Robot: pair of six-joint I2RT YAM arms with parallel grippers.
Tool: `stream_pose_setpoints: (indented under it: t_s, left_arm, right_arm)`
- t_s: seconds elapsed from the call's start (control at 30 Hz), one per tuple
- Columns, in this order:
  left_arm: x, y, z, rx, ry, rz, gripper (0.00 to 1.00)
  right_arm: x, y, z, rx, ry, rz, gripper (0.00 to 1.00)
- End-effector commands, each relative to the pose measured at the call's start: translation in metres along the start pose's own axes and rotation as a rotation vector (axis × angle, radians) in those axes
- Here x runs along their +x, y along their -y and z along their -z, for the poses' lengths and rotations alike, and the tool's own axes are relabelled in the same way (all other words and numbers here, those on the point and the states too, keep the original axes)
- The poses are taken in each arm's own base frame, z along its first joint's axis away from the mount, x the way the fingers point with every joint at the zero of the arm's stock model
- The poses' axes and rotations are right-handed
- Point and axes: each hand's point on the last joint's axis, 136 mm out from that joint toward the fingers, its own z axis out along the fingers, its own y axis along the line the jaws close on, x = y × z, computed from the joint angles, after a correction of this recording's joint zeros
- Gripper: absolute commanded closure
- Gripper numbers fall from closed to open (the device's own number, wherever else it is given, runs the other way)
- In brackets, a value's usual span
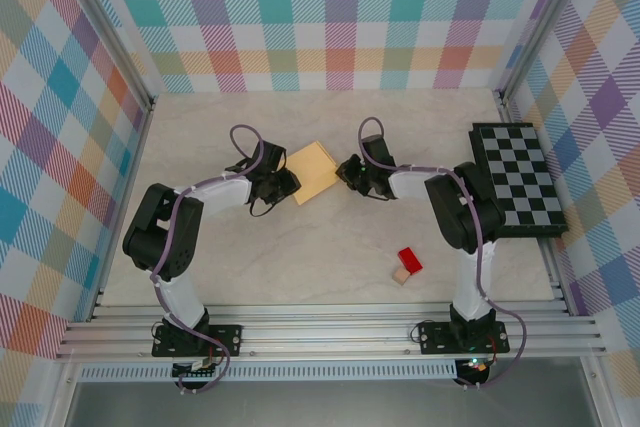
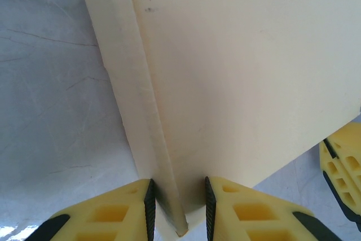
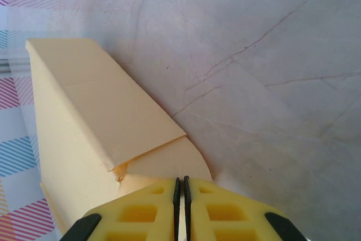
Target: Fold the paper box
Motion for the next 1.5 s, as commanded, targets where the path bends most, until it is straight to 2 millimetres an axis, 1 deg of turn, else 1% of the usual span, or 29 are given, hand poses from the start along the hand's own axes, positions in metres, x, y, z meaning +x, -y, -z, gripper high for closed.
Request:
stream_pose_setpoints:
  t_s: [0.0, 0.1, 0.17, 0.27, 0.33, 0.43, 0.5, 0.57, 0.63, 0.77, 0.8, 0.87, 0.97, 1.03, 1.1, 1.3, 1.4, 1.47]
  left_arm:
    - [0.056, -0.07, -0.013, -0.241, -0.211, 0.02, 0.7]
    - [0.053, -0.068, -0.012, -0.245, -0.204, 0.018, 0.7]
    - [0.053, -0.068, -0.012, -0.247, -0.203, 0.023, 0.7]
    - [0.051, -0.067, -0.013, -0.246, -0.2, 0.028, 0.7]
    - [0.05, -0.065, -0.012, -0.245, -0.198, 0.03, 0.7]
    - [0.049, -0.063, -0.012, -0.241, -0.195, 0.034, 0.7]
    - [0.049, -0.063, -0.011, -0.242, -0.196, 0.036, 0.7]
    - [0.05, -0.064, -0.011, -0.242, -0.198, 0.038, 0.7]
    - [0.051, -0.065, -0.011, -0.244, -0.201, 0.043, 0.7]
    - [0.053, -0.064, -0.011, -0.236, -0.206, 0.057, 0.7]
    - [0.054, -0.065, -0.012, -0.236, -0.208, 0.058, 0.7]
    - [0.056, -0.067, -0.012, -0.239, -0.212, 0.061, 0.7]
    - [0.058, -0.069, -0.013, -0.242, -0.216, 0.064, 0.7]
    - [0.06, -0.071, -0.014, -0.243, -0.221, 0.065, 0.7]
    - [0.062, -0.072, -0.014, -0.242, -0.225, 0.066, 0.7]
    - [0.061, -0.068, -0.013, -0.231, -0.227, 0.066, 0.7]
    - [0.06, -0.065, -0.013, -0.221, -0.229, 0.067, 0.7]
    - [0.06, -0.063, -0.012, -0.215, -0.233, 0.071, 0.7]
  right_arm:
    - [0.008, -0.009, 0.015, -0.002, -0.016, 0.024, 0.86]
    - [0.017, -0.002, 0.032, 0.048, -0.038, 0.045, 0.86]
    - [0.027, -0.003, 0.043, 0.054, -0.051, 0.065, 0.86]
    - [0.046, -0.007, 0.053, 0.049, -0.079, 0.083, 0.86]
    - [0.059, -0.006, 0.055, 0.044, -0.099, 0.072, 0.86]
    - [0.084, -0.009, 0.048, 0.014, -0.15, 0.038, 0.86]
    - [0.102, -0.013, 0.038, -0.014, -0.185, 0.02, 0.86]
    - [0.115, -0.019, 0.028, -0.041, -0.205, 0.006, 0.86]
    - [0.125, -0.025, 0.017, -0.066, -0.217, -0.009, 0.86]
    - [0.136, -0.038, -0.005, -0.079, -0.235, -0.011, 0.86]
    - [0.136, -0.044, -0.01, -0.083, -0.228, -0.007, 0.86]
    - [0.133, -0.047, -0.02, -0.088, -0.205, -0.018, 0.87]
    - [0.122, -0.047, -0.032, -0.091, -0.152, -0.042, 0.87]
    - [0.117, -0.048, -0.037, -0.088, -0.135, -0.054, 0.87]
    - [0.113, -0.044, -0.042, -0.074, -0.129, -0.069, 0.87]
    - [0.099, -0.031, -0.044, -0.047, -0.106, -0.077, 0.87]
    - [0.09, -0.03, -0.042, -0.047, -0.082, -0.081, 0.86]
    - [0.082, -0.034, -0.044, -0.052, -0.076, -0.079, 0.86]
